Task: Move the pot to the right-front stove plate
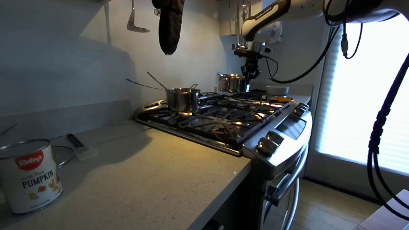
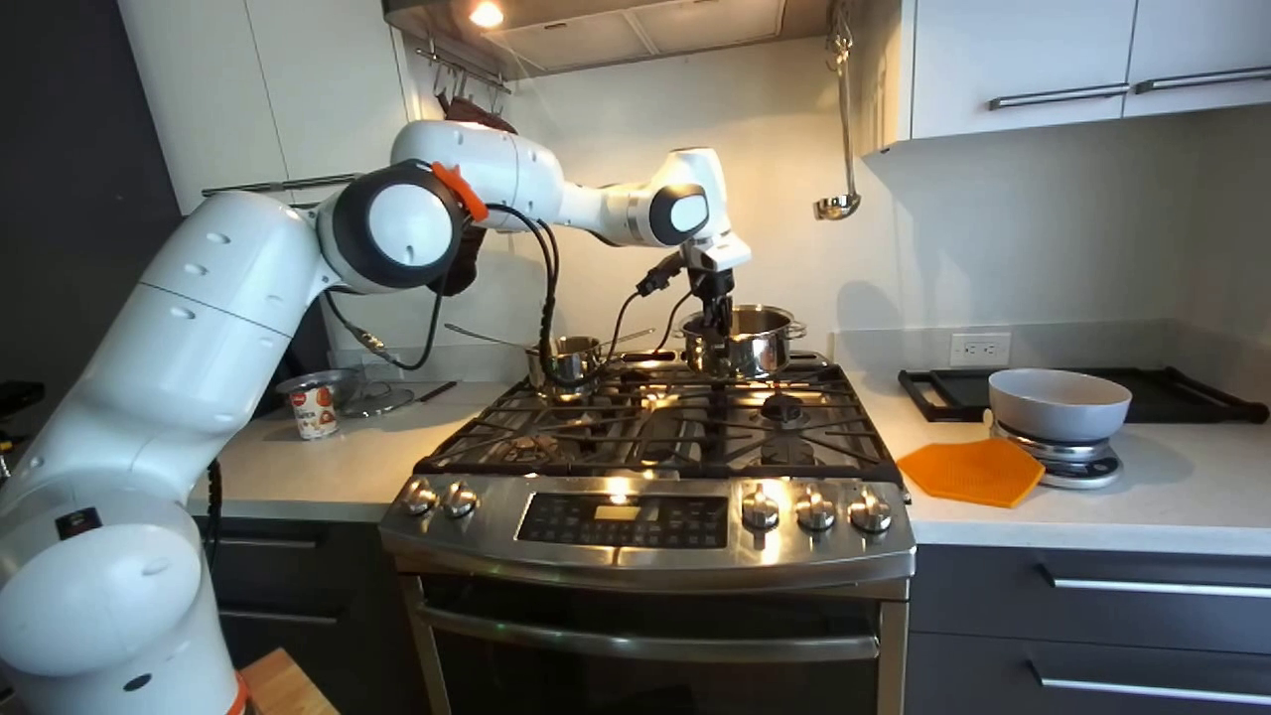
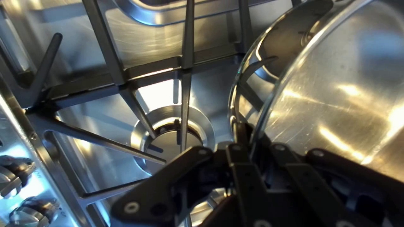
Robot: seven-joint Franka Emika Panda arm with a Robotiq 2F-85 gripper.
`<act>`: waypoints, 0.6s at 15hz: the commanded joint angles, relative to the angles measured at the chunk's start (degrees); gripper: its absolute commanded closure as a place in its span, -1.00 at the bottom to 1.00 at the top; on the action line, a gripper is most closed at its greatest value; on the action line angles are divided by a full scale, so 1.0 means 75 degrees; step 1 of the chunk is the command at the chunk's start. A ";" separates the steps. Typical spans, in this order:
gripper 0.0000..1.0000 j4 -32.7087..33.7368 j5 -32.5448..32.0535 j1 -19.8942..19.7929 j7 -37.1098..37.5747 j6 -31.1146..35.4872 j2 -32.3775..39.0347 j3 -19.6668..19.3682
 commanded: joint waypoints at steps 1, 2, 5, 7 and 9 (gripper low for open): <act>0.84 0.0002 0.0000 0.0000 0.0000 0.0000 -0.0001 0.0000; 0.84 0.0002 0.0000 0.0000 0.0000 0.0000 -0.0001 -0.0001; 0.96 0.0231 -0.0008 -0.0049 0.0291 0.0035 0.0252 0.0081; 0.96 0.0409 0.0022 -0.0036 0.0508 -0.0032 0.0471 0.0083; 0.96 0.0479 0.0106 -0.0034 0.0755 0.0184 0.0621 0.0123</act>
